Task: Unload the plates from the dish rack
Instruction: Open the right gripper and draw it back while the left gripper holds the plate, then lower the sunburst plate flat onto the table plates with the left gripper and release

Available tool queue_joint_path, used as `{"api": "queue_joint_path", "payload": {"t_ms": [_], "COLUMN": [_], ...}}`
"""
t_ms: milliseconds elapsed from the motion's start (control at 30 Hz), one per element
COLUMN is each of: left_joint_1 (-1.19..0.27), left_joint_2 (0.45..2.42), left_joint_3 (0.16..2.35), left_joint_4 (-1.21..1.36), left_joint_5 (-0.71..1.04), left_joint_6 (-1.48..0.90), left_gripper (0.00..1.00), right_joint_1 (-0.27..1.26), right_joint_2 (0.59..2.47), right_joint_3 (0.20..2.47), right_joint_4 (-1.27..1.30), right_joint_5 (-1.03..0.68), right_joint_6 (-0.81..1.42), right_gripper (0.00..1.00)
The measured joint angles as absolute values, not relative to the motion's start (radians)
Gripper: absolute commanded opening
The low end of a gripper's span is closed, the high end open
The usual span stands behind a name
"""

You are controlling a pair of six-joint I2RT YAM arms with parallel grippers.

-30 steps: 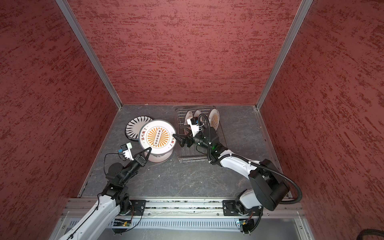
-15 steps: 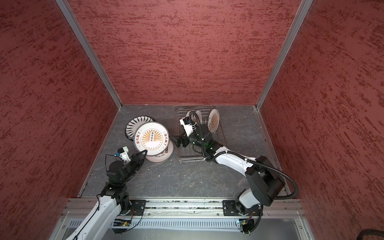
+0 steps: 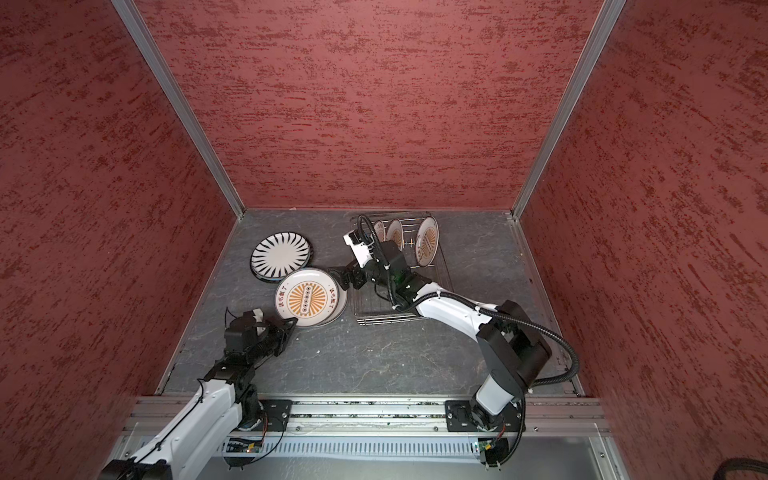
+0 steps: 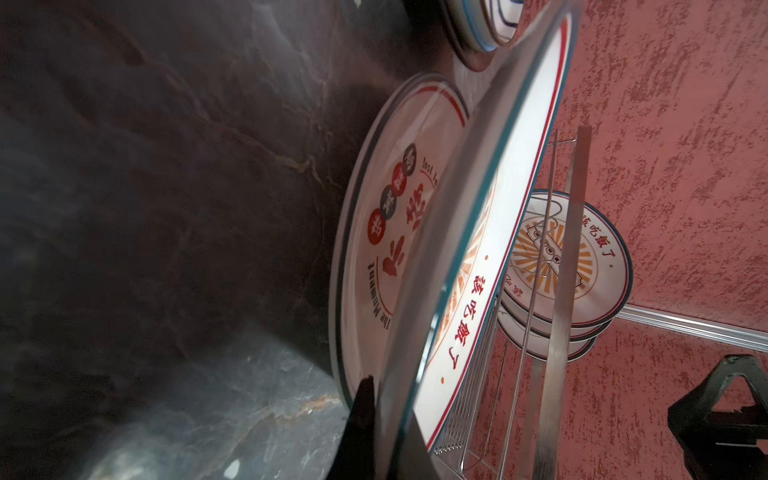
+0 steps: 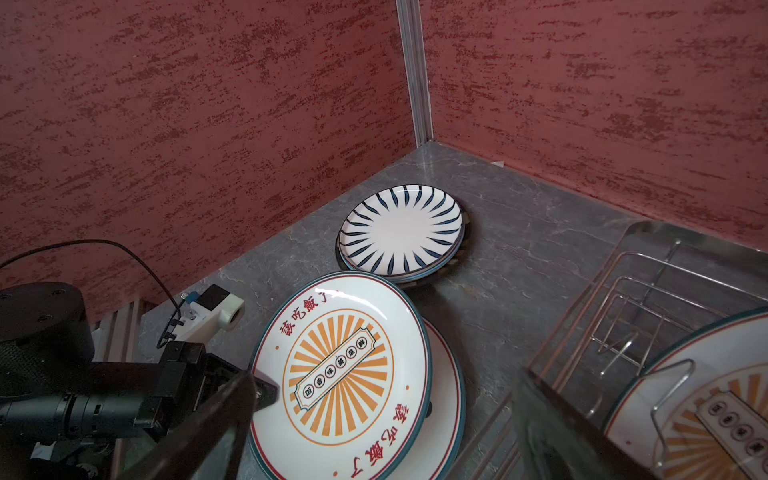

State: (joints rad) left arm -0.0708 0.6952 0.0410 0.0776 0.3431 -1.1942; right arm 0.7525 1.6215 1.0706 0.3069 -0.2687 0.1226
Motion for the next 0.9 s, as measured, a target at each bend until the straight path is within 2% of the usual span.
{"api": "queue_joint_path", "payload": {"t_ms": [467,500,567,800,900], "left_joint_1": [-0.068,-0.07,-0.077,-0.107,-0.123], "left_joint_2": [0.889,0.893,0.901,0.933,0.939], "left_joint_3": [0.109,0.113,0.12,0.147,0.151], "left_joint_4": [0.112,0.112,0.112,0.11,0.101], "left_joint_5": [0.402,0.401,0.399,0.382,0.367], "left_joint_6": [-1.216,-1.215,-1.215,-1.205,-1.2], "left_gripper": [0.0,0.02,0.12,0.03,0.06], "right_joint_1": [0.757,0.757,0.757,0.758,0.757], "right_joint_2": [1.625,1.625,1.621,1.604,1.6], "right_joint_3": [1.07,1.069,1.063,1.037,1.037], "right_joint_4": [0.295,0.295,0.297,0.304,0.309], "right_joint_5": [-0.257,-0.257,-0.257,-0.257,-0.255], "right_joint_6": [0.121,0.121,0.122,0.123,0.123], "right_gripper": [0.97,0.97,0.97,0.97,0.97]}}
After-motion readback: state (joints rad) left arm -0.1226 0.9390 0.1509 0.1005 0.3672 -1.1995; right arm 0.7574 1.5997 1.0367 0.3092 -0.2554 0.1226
